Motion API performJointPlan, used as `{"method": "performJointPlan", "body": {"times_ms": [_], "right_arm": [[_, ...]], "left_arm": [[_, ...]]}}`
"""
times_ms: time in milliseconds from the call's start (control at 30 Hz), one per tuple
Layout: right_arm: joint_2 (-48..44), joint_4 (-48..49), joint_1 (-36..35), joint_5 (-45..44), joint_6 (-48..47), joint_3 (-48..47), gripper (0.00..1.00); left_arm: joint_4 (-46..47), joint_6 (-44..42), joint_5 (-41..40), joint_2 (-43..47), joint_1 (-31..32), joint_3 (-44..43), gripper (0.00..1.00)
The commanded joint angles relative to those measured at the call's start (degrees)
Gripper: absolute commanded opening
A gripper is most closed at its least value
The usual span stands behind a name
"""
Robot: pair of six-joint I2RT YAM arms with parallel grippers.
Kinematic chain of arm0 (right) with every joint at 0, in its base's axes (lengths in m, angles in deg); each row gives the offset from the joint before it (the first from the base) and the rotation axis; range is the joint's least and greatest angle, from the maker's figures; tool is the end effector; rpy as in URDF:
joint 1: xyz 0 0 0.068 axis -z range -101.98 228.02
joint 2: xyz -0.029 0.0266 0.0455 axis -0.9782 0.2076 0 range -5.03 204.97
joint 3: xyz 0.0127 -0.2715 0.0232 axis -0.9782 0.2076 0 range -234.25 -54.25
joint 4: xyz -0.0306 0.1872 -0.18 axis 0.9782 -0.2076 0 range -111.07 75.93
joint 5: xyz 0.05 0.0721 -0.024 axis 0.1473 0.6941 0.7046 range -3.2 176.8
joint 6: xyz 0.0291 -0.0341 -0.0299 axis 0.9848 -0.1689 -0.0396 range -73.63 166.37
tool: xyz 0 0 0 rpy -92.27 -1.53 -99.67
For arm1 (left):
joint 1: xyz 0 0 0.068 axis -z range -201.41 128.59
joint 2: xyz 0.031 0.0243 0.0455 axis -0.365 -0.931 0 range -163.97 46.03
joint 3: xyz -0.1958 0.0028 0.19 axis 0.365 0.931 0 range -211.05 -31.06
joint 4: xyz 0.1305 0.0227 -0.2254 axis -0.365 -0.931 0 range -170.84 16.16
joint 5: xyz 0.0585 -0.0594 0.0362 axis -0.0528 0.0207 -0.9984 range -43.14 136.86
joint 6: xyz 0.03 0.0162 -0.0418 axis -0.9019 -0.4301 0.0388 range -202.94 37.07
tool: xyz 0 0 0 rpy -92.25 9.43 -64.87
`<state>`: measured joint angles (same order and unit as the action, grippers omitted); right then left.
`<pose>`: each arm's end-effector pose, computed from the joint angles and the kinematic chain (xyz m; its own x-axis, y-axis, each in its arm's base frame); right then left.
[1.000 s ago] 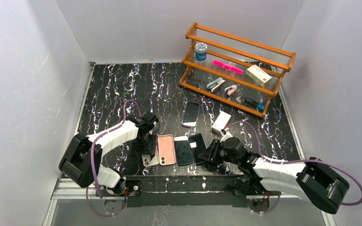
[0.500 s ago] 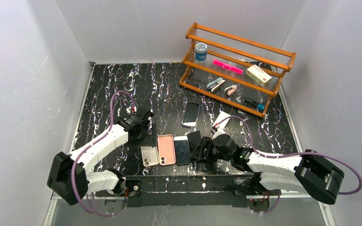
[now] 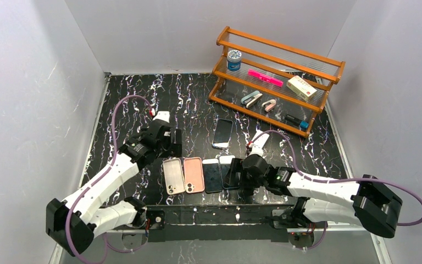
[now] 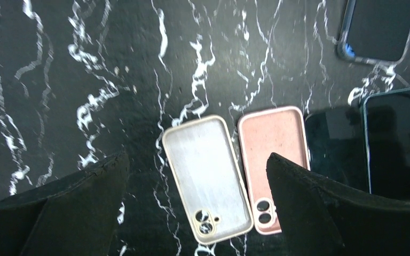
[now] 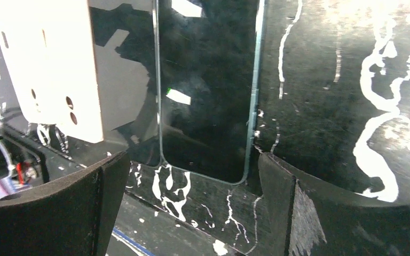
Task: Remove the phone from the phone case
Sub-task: Place the phone at the center of the board, then pick up the phone at the center of the board.
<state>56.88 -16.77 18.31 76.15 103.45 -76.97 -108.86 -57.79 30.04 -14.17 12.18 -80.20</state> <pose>0.1090 0.1735 0.1653 -0.8370 0.2025 -0.5083 -0.1408 0.8179 0.5578 0.1853 -0.1108 0.2766 -0.6971 -0.0253 -0.7165 0.0731 0.9917 -0.1061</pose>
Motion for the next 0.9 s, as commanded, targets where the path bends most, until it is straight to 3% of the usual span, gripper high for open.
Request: {"method": "performJointPlan", "body": {"times_ms": [0,200,333,433,567,867], "right_arm": [[1.78,-15.13,-0.42,-4.99,-1.97,-3.72,0.99],[2.12,-22.00,-0.64,-11.33,-4.27,-12.66,0.99],[1.02,-20.65,-0.56,-18.07,-9.32,-18.27,0.99],[-2.39,-9.21,-0.52,-17.57,-20.66,-17.64,0.99],[-3.51,1.55,0.42,-25.58,-23.28,-16.30,0.99],[21.54,-7.22,11.68,-22.17,-20.65,-34.87,0.99]], "left_arm": [[5.31,-6.00,-7.10,5.25,0.17,-0.67,0.98],[8.09,-8.19,-10.42,13.12,0.17,2.76,0.98],[8.20,-8.45,-11.32,18.17,0.08,3.58,0.98],[8.55,-8.68,-10.98,20.81,0.08,3.96,0.98],[8.31,-8.71,-10.91,21.79,0.08,3.91,0.98],[7.54,-8.45,-11.44,24.50,-0.18,4.13,0.98]]}}
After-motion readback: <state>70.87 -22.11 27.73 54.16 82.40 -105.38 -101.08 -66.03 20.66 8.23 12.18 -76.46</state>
